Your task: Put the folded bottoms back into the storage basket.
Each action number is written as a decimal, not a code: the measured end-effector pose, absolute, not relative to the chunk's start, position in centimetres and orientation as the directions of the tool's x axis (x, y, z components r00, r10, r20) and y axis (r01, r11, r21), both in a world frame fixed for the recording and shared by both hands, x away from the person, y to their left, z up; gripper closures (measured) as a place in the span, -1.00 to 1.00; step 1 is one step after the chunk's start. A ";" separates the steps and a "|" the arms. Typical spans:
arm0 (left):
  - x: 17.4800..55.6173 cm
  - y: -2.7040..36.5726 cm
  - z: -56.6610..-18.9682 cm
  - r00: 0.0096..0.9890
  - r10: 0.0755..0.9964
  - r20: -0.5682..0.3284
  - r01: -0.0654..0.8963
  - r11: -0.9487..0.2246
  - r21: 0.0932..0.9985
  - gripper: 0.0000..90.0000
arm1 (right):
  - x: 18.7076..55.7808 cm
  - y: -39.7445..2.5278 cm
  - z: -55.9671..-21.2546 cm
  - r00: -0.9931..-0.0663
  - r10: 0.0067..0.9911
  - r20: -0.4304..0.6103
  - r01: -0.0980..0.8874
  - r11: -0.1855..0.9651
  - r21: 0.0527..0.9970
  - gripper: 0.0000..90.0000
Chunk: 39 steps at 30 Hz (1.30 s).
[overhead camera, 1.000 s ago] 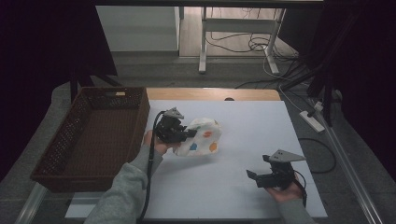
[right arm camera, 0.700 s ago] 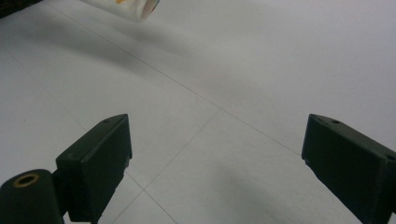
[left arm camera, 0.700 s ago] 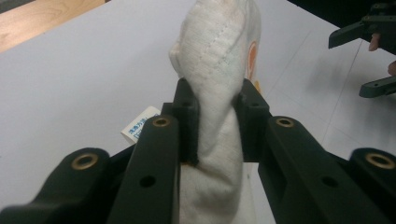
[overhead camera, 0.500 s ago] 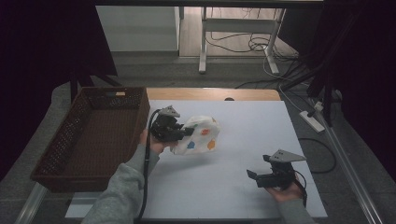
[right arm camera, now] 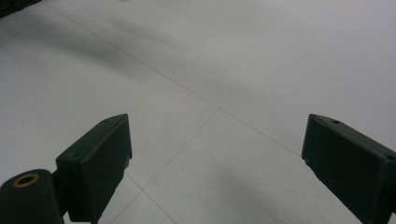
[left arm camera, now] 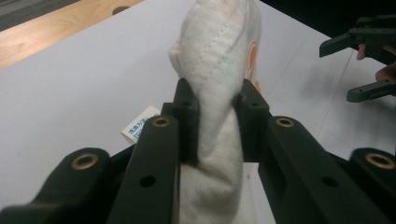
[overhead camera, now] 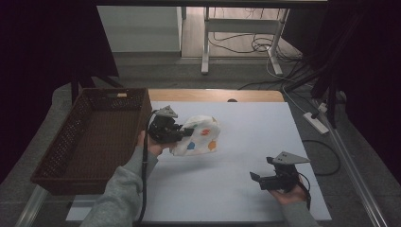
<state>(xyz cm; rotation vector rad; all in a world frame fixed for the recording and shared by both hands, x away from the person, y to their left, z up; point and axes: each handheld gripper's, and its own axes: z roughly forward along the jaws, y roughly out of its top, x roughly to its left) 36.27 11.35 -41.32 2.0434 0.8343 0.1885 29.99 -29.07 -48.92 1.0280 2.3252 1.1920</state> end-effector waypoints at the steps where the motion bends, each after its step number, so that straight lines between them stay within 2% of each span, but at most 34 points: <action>1: 36.2 11.4 -41.3 0.761 0.624 -0.175 0.488 -0.373 0.789 0.63 | 30.0 -29.1 -48.9 -0.684 0.729 0.028 0.451 0.392 0.802 -0.81; 39: 34.5 14.3 -38.6 0.746 0.649 -0.148 0.459 -0.341 0.821 0.63 | 30.0 -29.2 -48.9 -0.680 0.732 0.030 0.451 0.386 0.805 -0.81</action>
